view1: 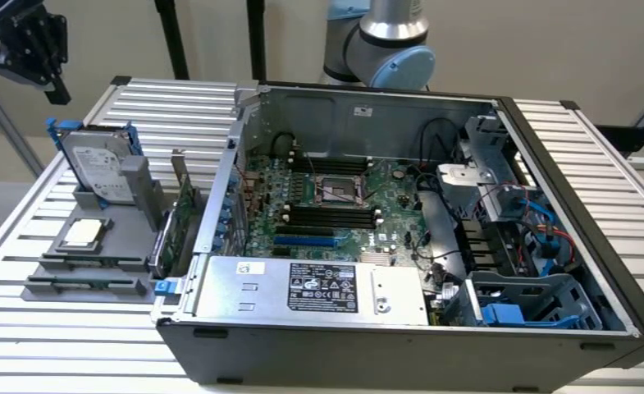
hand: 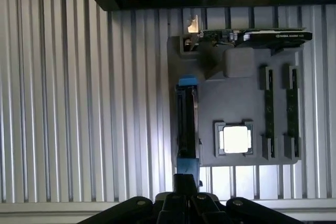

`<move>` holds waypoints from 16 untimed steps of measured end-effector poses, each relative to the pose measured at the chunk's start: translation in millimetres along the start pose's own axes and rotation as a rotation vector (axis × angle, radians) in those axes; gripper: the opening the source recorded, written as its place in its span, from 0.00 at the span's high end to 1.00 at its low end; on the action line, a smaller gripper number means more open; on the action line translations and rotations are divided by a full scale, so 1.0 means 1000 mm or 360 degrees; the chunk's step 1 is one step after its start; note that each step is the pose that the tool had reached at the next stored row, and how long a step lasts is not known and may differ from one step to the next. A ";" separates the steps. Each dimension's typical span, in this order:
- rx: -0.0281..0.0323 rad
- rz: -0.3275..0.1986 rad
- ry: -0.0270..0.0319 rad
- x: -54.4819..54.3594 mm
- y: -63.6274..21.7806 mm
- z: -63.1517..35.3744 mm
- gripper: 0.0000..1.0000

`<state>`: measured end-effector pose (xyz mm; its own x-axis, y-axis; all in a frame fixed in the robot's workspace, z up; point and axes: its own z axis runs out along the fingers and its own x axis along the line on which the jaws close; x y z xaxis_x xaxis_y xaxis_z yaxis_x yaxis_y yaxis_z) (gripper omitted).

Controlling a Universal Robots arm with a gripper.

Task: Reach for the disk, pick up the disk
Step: 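Pick up the disk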

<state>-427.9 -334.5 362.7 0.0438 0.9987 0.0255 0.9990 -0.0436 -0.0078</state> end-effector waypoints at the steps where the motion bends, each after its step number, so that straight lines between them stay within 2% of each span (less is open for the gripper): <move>1: -0.00003 -0.0001 0.00005 0.000 0.0001 0.0002 0.89; 8: 0.00012 -0.0051 0.00001 -0.002 0.0000 0.0010 0.89; 16: 0.00024 -0.0089 -0.00002 -0.011 -0.0015 0.0025 0.89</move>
<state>-429.9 -345.8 360.0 -0.0121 0.9996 0.0258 0.9999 0.0123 -0.0079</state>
